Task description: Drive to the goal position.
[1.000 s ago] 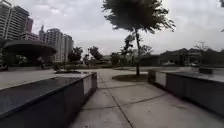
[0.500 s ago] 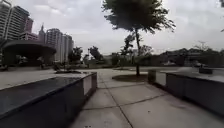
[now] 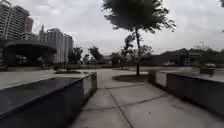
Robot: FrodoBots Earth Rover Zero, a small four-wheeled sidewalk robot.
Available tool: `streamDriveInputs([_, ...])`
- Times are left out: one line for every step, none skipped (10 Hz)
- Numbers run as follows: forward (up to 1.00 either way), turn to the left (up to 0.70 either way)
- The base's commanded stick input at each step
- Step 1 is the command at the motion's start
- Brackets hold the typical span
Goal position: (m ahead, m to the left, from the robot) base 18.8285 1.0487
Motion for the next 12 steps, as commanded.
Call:
streamDriveInputs([1.00, 0.04])
streamDriveInputs([1.00, 0.04])
streamDriveInputs([1.00, 0.04])
streamDriveInputs([1.00, 0.04])
streamDriveInputs([1.00, 0.04])
streamDriveInputs([1.00, 0.04])
streamDriveInputs([1.00, 0.04])
streamDriveInputs([1.00, 0.04])
streamDriveInputs([1.00, 0.04])
streamDriveInputs([1.00, 0.04])
streamDriveInputs([1.00, 0.04])
streamDriveInputs([1.00, 0.04])
